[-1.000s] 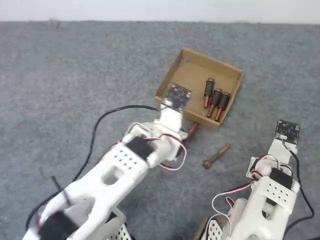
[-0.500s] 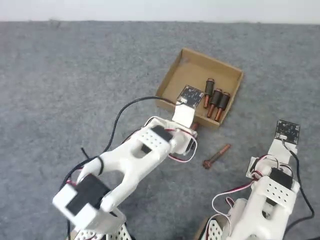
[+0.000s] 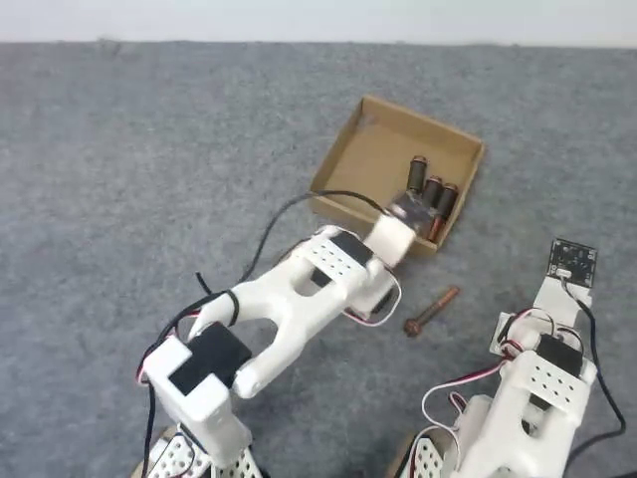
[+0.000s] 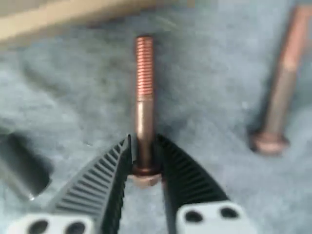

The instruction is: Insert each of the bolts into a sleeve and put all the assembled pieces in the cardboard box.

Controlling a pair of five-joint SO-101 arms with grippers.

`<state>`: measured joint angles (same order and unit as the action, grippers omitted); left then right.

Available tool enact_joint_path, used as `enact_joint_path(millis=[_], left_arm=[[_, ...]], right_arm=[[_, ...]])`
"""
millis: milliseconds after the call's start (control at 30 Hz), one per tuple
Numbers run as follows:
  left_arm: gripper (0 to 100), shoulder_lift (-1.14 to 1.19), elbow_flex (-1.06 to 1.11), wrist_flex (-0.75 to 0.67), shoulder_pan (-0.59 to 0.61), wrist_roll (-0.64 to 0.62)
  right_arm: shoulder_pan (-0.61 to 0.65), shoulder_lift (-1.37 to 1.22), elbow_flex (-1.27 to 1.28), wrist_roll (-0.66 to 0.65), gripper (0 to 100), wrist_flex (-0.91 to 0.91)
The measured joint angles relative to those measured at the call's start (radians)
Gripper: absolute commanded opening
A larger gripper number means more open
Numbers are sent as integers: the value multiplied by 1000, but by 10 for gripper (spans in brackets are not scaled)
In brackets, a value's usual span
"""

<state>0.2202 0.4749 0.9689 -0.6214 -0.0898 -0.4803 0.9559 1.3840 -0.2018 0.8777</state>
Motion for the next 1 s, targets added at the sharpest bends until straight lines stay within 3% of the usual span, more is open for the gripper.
enact_joint_path(millis=[167,367,467,700,833,1000], left_arm=[[11,0,-18,100,-18,186],[12,2,-101,327,-18,595],[28,3,-124,362,-20,690],[210,3,-180,388,-5,727],[164,3,-201,397,43,683],[5,3,-203,427,38,640]], right_arm=[[0,0,0,0,6,-3],[0,0,0,0,6,-3],[0,0,0,0,6,-3],[0,0,0,0,6,-3],[0,0,0,0,6,-3],[0,0,0,0,6,-3]])
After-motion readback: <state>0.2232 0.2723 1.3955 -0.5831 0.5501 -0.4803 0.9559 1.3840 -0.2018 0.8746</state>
